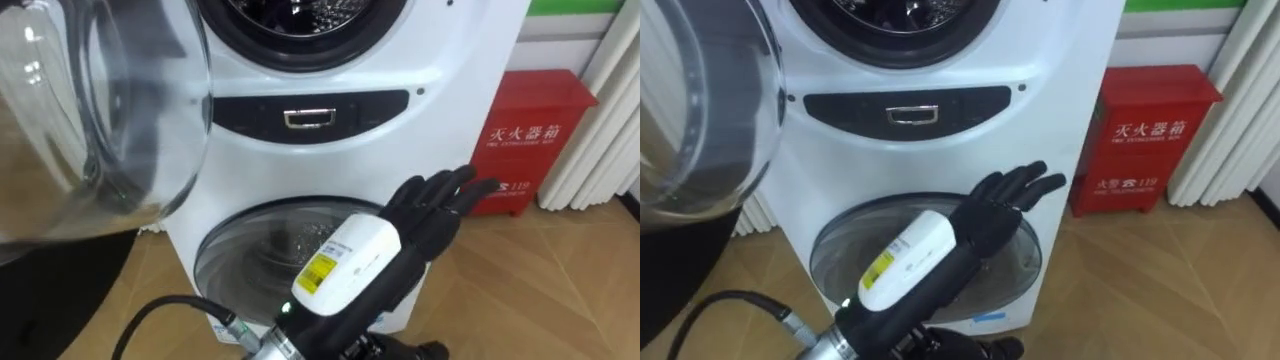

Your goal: Pick clothes from washing machine

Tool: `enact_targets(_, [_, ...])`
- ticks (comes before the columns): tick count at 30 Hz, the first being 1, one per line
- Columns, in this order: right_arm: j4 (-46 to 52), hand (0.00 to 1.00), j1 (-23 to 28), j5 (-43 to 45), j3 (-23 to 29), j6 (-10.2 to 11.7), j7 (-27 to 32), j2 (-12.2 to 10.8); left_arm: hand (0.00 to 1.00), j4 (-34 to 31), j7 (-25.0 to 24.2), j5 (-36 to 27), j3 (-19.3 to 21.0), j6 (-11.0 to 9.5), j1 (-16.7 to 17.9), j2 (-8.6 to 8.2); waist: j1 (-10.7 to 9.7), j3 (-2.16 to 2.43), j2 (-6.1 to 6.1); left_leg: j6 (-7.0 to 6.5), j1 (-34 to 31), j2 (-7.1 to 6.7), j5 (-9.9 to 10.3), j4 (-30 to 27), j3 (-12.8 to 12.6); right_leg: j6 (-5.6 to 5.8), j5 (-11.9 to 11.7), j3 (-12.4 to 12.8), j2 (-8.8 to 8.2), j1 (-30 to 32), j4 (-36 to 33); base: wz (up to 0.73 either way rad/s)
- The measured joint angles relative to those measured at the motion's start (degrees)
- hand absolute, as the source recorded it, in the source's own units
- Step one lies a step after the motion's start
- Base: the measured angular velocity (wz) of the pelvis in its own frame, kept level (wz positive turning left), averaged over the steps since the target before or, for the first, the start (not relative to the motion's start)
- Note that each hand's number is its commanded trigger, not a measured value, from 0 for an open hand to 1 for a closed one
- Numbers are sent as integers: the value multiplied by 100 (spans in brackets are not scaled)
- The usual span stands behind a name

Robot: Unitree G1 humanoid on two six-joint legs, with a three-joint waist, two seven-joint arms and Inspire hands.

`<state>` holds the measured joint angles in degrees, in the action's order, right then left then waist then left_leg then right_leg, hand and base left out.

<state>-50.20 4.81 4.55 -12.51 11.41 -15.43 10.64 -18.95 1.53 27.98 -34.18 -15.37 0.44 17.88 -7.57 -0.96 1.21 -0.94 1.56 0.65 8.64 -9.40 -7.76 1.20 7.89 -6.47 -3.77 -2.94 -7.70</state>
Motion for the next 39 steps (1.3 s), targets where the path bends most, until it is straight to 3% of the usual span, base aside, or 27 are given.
enact_targets(5, [-1, 0, -8, -1, 0, -2, -12, 1, 0, 139, 0, 180, -57, -3, -2, -28, -54, 5, -27, 45, 26, 45, 58, 8, -2, -2, -1, 1, 45, 9, -2, -6])
enact_targets(11, [3, 0, -12, -1, 28, -71, -82, 33, 0, 908, -70, 316, -95, -2, 14, -30, -137, 40, -88, 65, 68, 72, 81, 66, -1, -20, -10, -32, 75, 6, -7, -2])
enact_targets(14, [-51, 0, -11, 44, 39, -154, -124, 54, 0, 1843, -111, 307, -77, 5, 61, -82, -134, 35, -63, 66, 92, 70, 81, 70, -6, -35, 6, -4, 79, -3, -8, -4])
enact_targets(17, [-38, 0, 56, 36, 53, -242, -84, 78, 0, 3345, -90, 208, 199, -2, 228, -201, 9, 36, -56, 68, 133, 79, 80, 70, -16, -52, 19, 56, 97, -4, -4, -14])
enact_targets(18, [-46, 0, 89, 35, 106, -273, -56, 74, 0, 4181, -73, 103, 479, 5, 263, -354, 58, 21, -17, 69, 135, 82, 79, 72, -18, -60, 27, 72, 103, 0, -7, -8])
enact_targets(19, [-50, 0, 128, -1, 174, -275, -18, 65, 0, 4889, -47, -104, 805, 87, 309, -463, 158, 42, -35, 76, 133, 89, 83, 69, -17, -72, 35, 76, 108, 12, -5, -6])
enact_targets(21, [2, 0, 221, -32, 261, -277, 33, 70, 0, 5701, 34, -385, 1338, 120, 419, -478, 294, 15, 61, 105, 121, 110, 100, 71, -8, -84, 51, 76, 129, 18, -7, 0])
enact_targets(22, [-49, 0, 219, -35, 271, -278, 68, 79, 0, 6306, 99, -751, 1656, 123, 422, -478, 370, 36, 122, 125, 107, 124, 113, 71, -7, -87, 53, 68, 142, 25, 4, 4])
enact_targets(25, [-118, 0, 231, -100, 480, -269, 125, 61, 0, 7309, 207, -1683, 2408, 145, 496, -520, 526, 80, 180, 142, 126, 130, 128, 71, 42, -88, 53, 57, 148, 2, 5, 0])
enact_targets(29, [-168, 0, 191, -148, 638, -259, 202, 37, 0, 8015, 315, -2664, 2977, 173, 507, -575, 702, 82, 109, 143, 159, 130, 128, 71, 68, -88, 52, -16, 144, -32, -6, 1])
enact_targets(32, [-256, 0, 198, -190, 705, -274, 274, 36, 0, 8272, 344, -3486, 3412, 326, 489, -590, 788, 36, 20, 150, 221, 143, 133, 80, 79, -88, 53, -86, 151, -118, 4, 5])
enact_targets(35, [-290, 0, 264, -175, 790, -338, 342, 53, 0, 8345, 407, -3880, 4070, 495, 505, -588, 881, 41, -42, 163, 285, 155, 142, 122, 140, -91, 54, -106, 168, -173, 4, 4])
enact_targets(37, [-210, 0, 417, -174, 991, -404, 355, 54, 0, 8353, 466, -4275, 4632, 601, 584, -585, 977, 76, -45, 184, 349, 155, 173, 125, 147, -112, 99, -97, 175, -222, -5, -5])
enact_targets(39, [-206, 0, 470, -175, 1068, -408, 375, 63, 0, 8415, 578, -4716, 4969, 678, 595, -582, 1039, 68, -55, 188, 380, 162, 173, 128, 136, -124, 108, -76, 185, -234, -9, -6])
